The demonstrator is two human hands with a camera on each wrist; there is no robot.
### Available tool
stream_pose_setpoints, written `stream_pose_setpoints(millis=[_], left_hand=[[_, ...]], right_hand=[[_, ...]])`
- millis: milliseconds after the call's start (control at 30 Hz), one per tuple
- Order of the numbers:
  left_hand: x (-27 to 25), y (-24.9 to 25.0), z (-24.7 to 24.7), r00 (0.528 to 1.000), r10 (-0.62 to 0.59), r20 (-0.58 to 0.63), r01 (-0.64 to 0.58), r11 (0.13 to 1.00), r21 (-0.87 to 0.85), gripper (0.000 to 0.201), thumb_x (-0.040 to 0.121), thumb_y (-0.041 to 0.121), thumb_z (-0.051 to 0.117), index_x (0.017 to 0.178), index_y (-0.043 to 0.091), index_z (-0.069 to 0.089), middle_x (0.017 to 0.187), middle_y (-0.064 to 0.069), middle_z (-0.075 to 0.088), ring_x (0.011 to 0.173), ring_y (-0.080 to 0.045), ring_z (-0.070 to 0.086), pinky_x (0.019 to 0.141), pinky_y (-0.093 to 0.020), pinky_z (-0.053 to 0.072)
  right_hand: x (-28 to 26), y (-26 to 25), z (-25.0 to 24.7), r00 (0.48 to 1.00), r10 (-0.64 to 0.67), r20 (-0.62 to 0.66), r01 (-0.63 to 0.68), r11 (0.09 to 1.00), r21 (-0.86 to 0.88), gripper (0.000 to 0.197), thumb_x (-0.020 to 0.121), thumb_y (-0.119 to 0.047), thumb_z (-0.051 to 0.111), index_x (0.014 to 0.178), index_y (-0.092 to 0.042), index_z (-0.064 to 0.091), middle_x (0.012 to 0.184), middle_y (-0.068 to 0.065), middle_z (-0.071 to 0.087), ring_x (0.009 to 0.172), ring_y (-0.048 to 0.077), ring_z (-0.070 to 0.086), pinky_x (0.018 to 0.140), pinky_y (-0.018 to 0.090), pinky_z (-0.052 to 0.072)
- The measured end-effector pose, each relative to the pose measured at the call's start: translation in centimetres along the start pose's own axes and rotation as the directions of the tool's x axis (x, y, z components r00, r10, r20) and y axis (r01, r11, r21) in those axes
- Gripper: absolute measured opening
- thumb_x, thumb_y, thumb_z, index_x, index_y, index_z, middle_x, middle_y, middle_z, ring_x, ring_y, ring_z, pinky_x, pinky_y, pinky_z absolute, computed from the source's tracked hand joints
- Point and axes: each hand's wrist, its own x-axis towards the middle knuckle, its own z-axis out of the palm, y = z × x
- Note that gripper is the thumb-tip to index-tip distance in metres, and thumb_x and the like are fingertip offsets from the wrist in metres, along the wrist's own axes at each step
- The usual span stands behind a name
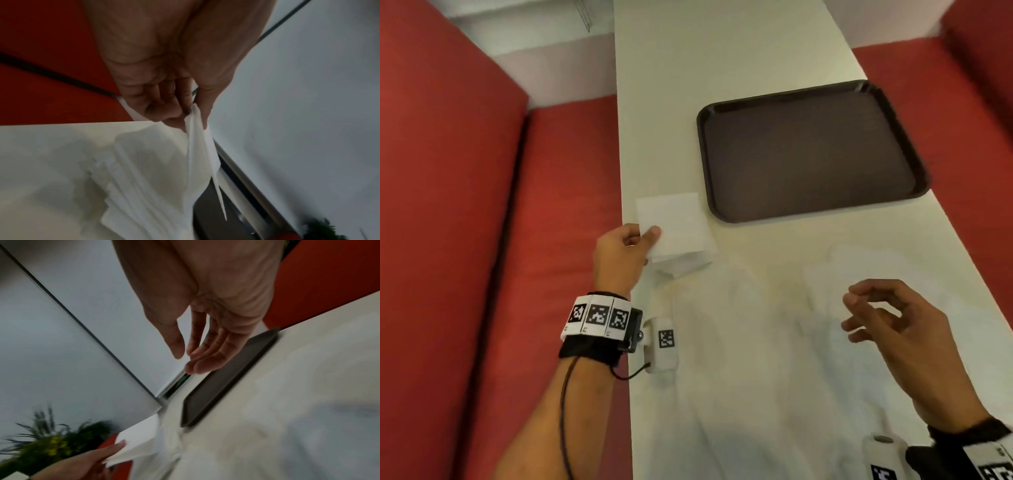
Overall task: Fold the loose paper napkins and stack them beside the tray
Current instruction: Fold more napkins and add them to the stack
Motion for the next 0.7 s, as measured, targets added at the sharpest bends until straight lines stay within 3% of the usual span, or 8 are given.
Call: stream_pose_setpoints(millis=[67,167,233,300,400,500,567,700], left_hand=[[1.3,-0.9,0.3,1.0,-0.011,-0.004,0.011,0.998,0.068,0.021,0.089,0.03,0.074,0.089,0.01,0.074,0.088,-0.012,0.074,0.071,-0.021,0.065,0.063,-0.027,0.057],[1.9,-1.5,1.3,1.0,0.023,-0.017,-0.018,0.964,0.266,0.017,0.086,0.037,0.075,0.085,0.021,0.069,0.078,0.004,0.07,0.085,-0.026,0.068,0.08,-0.034,0.052],[1.3,-1.3,1.8,0.995,0.044,-0.084,-0.008,0.921,0.391,0.031,0.083,0.042,0.077,0.097,0.02,0.06,0.087,0.002,0.066,0.095,-0.025,0.06,0.077,-0.031,0.04],[0.2,-0.6,1.9,0.976,0.102,-0.192,0.005,0.874,0.485,0.047,0.08,0.049,0.077,0.104,0.018,0.052,0.098,-0.001,0.062,0.092,-0.025,0.056,0.073,-0.035,0.04],[-2.5,0.7,2.4,0.953,0.181,-0.243,-0.041,0.871,0.49,0.048,0.083,0.053,0.071,0.107,0.017,0.048,0.105,-0.005,0.061,0.091,-0.029,0.056,0.073,-0.039,0.042],[-6.3,1.7,4.3,0.957,0.247,-0.148,-0.15,0.866,0.477,0.038,0.091,0.047,0.064,0.109,0.016,0.049,0.102,-0.001,0.055,0.09,-0.02,0.048,0.076,-0.039,0.042],[-9.1,2.2,6.5,0.954,0.297,-0.032,-0.246,0.841,0.482,0.031,0.093,0.041,0.063,0.107,0.016,0.051,0.097,0.0,0.054,0.088,-0.02,0.049,0.075,-0.037,0.041],[-15.4,2.2,11.7,0.91,0.345,0.231,-0.415,0.785,0.461,0.017,0.093,0.036,0.064,0.1,0.023,0.055,0.082,0.007,0.049,0.072,-0.015,0.052,0.062,-0.029,0.036]], right_hand=[[-0.4,0.9,-1.1,0.998,0.045,-0.045,-0.047,0.998,-0.046,0.006,0.087,-0.023,0.068,0.093,-0.021,0.067,0.09,-0.005,0.07,0.066,0.02,0.071,0.061,0.036,0.059],[-1.2,1.8,-2.7,0.992,0.078,-0.098,-0.086,0.993,-0.079,0.004,0.087,-0.022,0.069,0.091,-0.022,0.067,0.089,-0.007,0.069,0.065,0.019,0.071,0.061,0.03,0.058],[-1.8,2.1,-3.8,0.988,0.091,-0.128,-0.103,0.991,-0.085,0.004,0.088,-0.019,0.069,0.091,-0.021,0.067,0.089,-0.005,0.069,0.065,0.019,0.071,0.06,0.035,0.059],[-2.1,2.3,-5.0,0.983,0.093,-0.16,-0.108,0.991,-0.084,0.005,0.088,-0.019,0.069,0.092,-0.02,0.067,0.09,-0.005,0.069,0.065,0.018,0.071,0.06,0.035,0.057],[-2.6,3.0,-7.3,0.978,0.085,-0.192,-0.108,0.988,-0.111,0.006,0.088,-0.02,0.07,0.093,-0.023,0.067,0.089,-0.008,0.07,0.066,0.015,0.07,0.059,0.03,0.057],[-3.1,4.6,-10.1,0.974,0.104,-0.201,-0.14,0.974,-0.177,0.009,0.089,-0.02,0.07,0.095,-0.025,0.067,0.092,-0.007,0.07,0.076,0.017,0.07,0.065,0.032,0.055],[-3.2,6.4,-12.0,0.978,0.128,-0.164,-0.174,0.934,-0.311,0.012,0.089,-0.021,0.071,0.099,-0.025,0.066,0.099,-0.005,0.066,0.084,0.018,0.066,0.067,0.031,0.05],[-3.6,10.7,-14.1,0.984,0.18,0.005,-0.135,0.754,-0.642,0.033,0.086,-0.03,0.073,0.116,-0.024,0.06,0.114,0.001,0.05,0.106,0.023,0.055,0.082,0.027,0.04]])
